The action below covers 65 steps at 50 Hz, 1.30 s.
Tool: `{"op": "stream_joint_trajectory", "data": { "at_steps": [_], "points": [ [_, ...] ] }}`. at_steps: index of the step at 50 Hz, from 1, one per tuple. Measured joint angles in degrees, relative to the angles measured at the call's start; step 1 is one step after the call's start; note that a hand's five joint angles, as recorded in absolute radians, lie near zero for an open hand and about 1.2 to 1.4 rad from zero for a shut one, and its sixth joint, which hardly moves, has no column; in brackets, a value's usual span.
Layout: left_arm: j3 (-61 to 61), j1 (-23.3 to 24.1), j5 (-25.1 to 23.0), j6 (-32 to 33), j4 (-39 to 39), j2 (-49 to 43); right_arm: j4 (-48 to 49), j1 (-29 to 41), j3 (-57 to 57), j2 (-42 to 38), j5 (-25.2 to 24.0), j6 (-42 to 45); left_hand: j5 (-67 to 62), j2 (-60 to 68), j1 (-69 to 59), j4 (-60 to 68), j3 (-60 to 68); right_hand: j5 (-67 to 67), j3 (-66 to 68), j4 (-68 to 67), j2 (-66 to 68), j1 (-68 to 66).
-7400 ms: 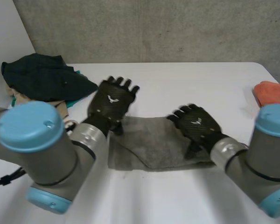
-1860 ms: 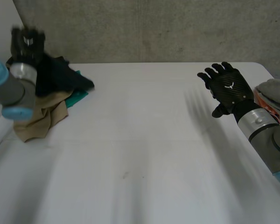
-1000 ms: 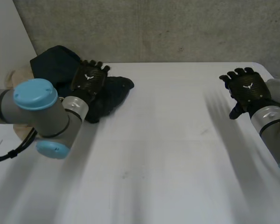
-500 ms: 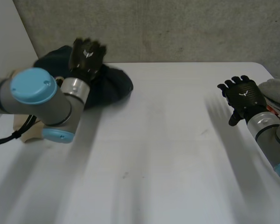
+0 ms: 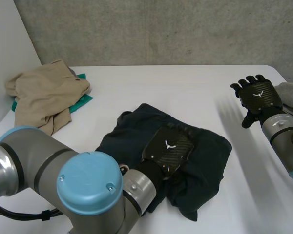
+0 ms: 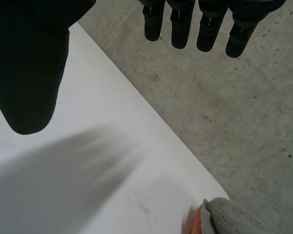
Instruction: Fold the laundry.
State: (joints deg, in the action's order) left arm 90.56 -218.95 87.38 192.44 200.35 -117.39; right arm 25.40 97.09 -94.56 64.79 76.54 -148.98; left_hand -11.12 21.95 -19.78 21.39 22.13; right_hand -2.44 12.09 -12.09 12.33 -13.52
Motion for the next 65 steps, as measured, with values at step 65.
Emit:
{"op": "stream_joint_trajectory", "data": {
  "at_steps": [65],
  "points": [
    [-28.7, -19.2, 6.1, -9.8, 3.5, 1.4, -2.5, 0.8, -0.7, 4.1, -0.1, 0.5, -44.3, 46.5, -46.8, 47.1, 46.0, 0.0, 0.0, 0.0, 0.0, 0.0]
  ]
}}
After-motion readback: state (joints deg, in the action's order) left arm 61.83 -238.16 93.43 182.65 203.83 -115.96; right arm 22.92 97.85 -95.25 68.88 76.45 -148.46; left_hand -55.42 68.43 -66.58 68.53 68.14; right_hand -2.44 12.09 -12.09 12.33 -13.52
